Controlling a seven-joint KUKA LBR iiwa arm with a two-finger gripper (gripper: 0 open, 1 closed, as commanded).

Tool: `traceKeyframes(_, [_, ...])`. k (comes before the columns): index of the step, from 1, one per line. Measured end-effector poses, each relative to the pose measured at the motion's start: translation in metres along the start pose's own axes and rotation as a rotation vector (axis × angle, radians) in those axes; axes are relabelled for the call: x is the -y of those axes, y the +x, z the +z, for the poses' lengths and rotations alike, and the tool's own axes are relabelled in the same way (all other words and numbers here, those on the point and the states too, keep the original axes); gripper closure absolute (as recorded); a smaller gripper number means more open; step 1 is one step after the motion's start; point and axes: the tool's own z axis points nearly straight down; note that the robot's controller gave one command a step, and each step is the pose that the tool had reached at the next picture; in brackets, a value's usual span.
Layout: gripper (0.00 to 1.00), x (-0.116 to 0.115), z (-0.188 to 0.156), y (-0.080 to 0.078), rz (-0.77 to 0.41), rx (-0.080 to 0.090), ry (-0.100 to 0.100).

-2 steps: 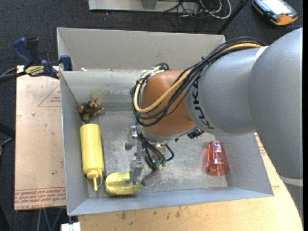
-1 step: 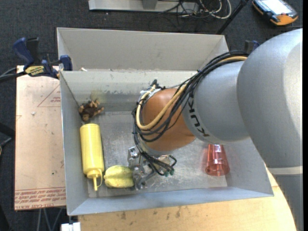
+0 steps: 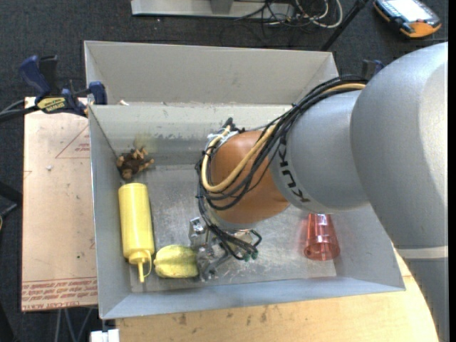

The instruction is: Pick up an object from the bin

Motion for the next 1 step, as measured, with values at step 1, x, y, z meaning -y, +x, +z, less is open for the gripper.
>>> traceKeyframes(1, [1.00, 0.0013, -0.1588, -0.0104, -0.021, 0.003, -0.001])
